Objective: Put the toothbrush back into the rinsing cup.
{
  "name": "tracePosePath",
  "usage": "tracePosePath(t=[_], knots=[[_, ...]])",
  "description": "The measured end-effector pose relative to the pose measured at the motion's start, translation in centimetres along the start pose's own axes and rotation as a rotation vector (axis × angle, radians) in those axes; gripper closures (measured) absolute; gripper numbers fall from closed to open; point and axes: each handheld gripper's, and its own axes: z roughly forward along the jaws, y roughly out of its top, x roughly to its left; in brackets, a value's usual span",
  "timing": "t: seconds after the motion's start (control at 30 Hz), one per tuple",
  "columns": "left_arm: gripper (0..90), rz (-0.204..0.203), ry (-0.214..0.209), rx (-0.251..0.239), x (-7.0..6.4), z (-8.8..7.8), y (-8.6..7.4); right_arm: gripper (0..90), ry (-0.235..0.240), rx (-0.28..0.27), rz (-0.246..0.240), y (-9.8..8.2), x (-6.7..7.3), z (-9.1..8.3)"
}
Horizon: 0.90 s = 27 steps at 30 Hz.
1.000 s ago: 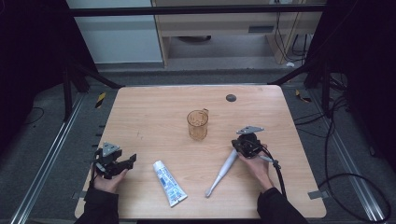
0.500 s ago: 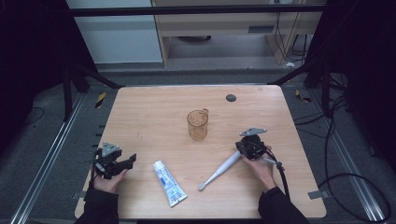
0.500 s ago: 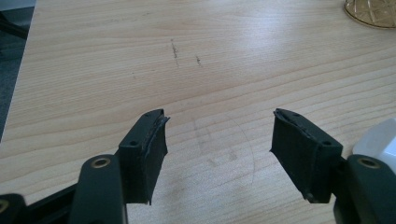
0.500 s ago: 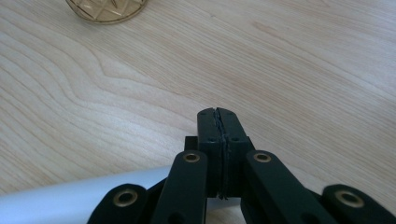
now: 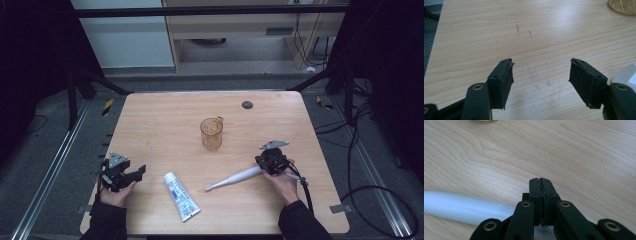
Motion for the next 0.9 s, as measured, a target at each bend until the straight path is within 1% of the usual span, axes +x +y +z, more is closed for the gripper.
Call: tracePosePath(t=[0.5,0.9], knots=[[34.4,0.002,0.002,0.001,0.0,-0.1,0.0,87.8,0.004,0.018,-0.005,-1.2,0.2,-1.4],[34.4,0.003,0.001,-0.001,0.0,-0.2,0.0,87.7,0.022,0.013,-0.004,-1.9,0.5,-2.4]])
